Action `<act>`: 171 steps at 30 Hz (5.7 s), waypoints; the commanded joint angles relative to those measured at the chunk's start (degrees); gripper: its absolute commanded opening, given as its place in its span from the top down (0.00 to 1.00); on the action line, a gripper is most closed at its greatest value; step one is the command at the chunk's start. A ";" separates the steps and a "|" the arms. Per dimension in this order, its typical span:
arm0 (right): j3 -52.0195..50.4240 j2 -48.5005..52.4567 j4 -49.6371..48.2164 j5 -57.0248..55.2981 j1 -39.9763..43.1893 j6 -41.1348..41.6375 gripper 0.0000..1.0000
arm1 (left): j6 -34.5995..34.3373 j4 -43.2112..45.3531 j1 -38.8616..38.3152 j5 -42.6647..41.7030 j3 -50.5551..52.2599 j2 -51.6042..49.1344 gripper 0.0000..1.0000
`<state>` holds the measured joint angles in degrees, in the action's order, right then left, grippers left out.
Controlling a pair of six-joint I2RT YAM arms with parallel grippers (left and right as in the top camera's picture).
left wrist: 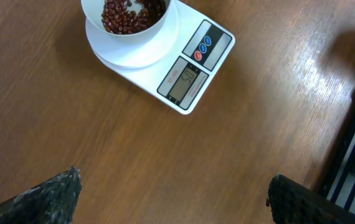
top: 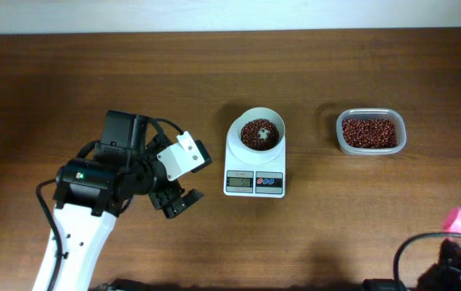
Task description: Scoop and weigh 50g on scale
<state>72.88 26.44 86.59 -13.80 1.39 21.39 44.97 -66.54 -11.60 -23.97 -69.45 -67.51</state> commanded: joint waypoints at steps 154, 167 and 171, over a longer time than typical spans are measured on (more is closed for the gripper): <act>-52.24 -2.40 -46.56 13.14 -2.08 55.36 0.01 | -0.48 0.04 0.26 -0.24 0.04 -0.02 0.01; -55.98 -17.59 -65.24 13.27 -1.36 31.30 0.01 | -0.48 0.04 0.26 -0.24 0.04 -0.02 0.01; -57.05 -21.24 -65.24 16.65 3.21 31.17 0.01 | -0.48 0.04 0.26 -0.22 0.04 -0.02 0.01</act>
<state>16.62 7.84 21.45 0.54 1.80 54.02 44.97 -66.59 -11.60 -23.97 -69.45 -67.51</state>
